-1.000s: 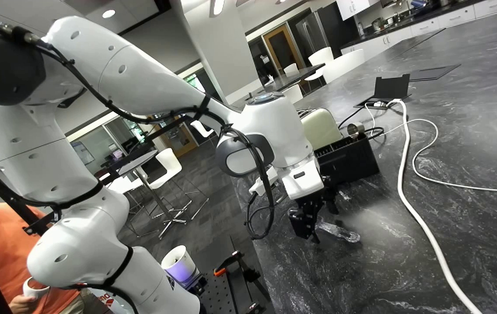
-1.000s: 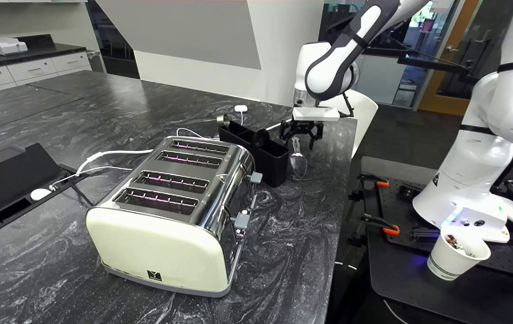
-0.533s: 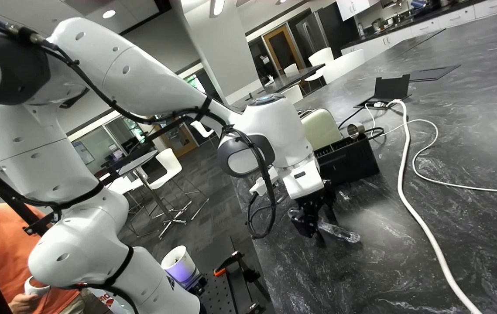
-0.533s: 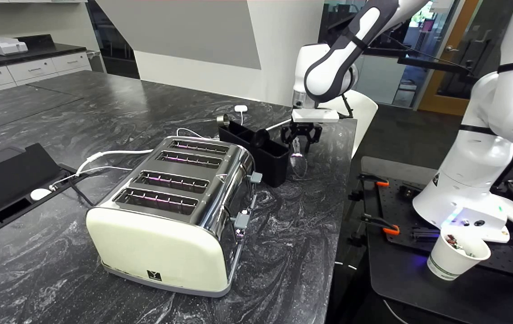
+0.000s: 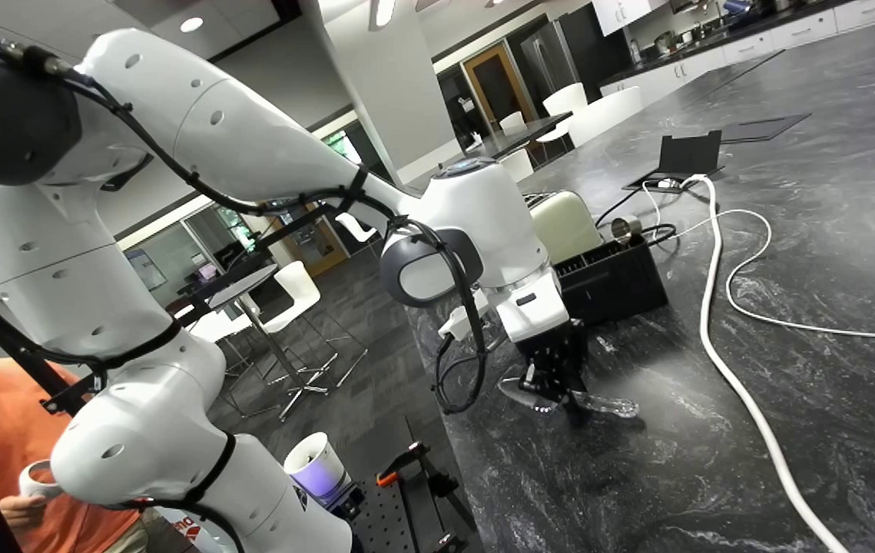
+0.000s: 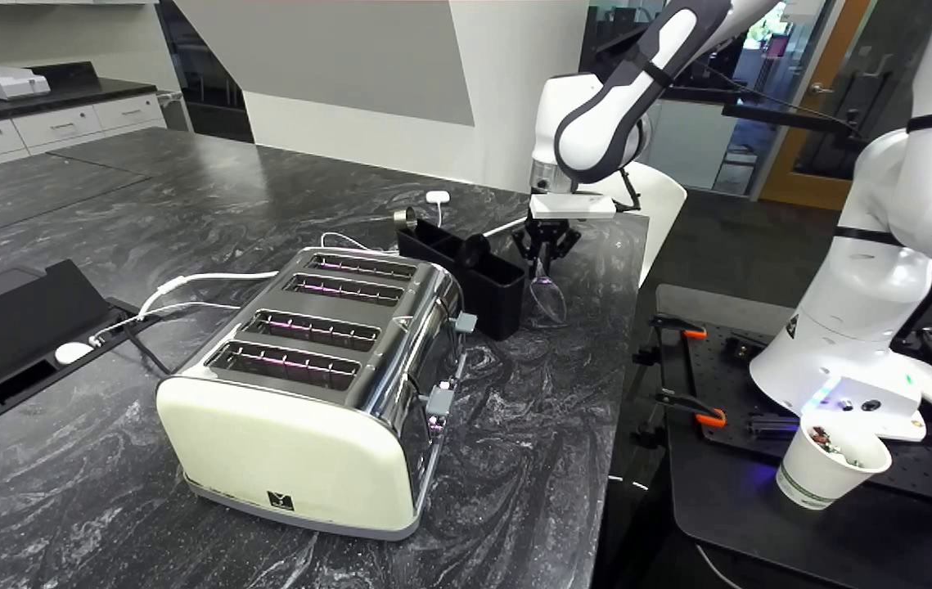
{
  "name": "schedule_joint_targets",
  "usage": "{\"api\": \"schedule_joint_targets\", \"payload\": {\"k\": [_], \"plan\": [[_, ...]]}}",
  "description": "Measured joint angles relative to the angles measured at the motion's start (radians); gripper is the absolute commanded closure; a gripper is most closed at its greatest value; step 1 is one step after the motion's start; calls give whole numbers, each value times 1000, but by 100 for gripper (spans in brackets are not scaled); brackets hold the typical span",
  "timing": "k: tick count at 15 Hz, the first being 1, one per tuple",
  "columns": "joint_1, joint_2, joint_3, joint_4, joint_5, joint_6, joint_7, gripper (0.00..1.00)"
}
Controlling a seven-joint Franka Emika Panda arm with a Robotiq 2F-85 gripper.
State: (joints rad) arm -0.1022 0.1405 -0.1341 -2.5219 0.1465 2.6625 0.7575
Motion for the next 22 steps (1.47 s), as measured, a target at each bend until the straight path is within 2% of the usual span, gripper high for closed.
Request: {"api": "schedule_joint_targets", "payload": {"k": [3, 7, 11, 15, 16, 18, 20, 21, 22], "plan": [[8, -29, -3, 3, -21, -37, 16, 94], [-6, -173, -4, 33, 48, -262, -49, 94], [-21, -324, -31, 107, 249, -515, -230, 94], [-21, -374, -61, 178, 479, -633, -352, 94], [-20, -370, -65, 191, 540, -653, -385, 77], [-20, -348, -68, 213, 636, -690, -451, 77], [-19, -327, -68, 224, 658, -693, -468, 77], [-18, -322, -68, 227, 660, -693, -473, 94], [-18, -319, -68, 228, 661, -693, -476, 94]]}}
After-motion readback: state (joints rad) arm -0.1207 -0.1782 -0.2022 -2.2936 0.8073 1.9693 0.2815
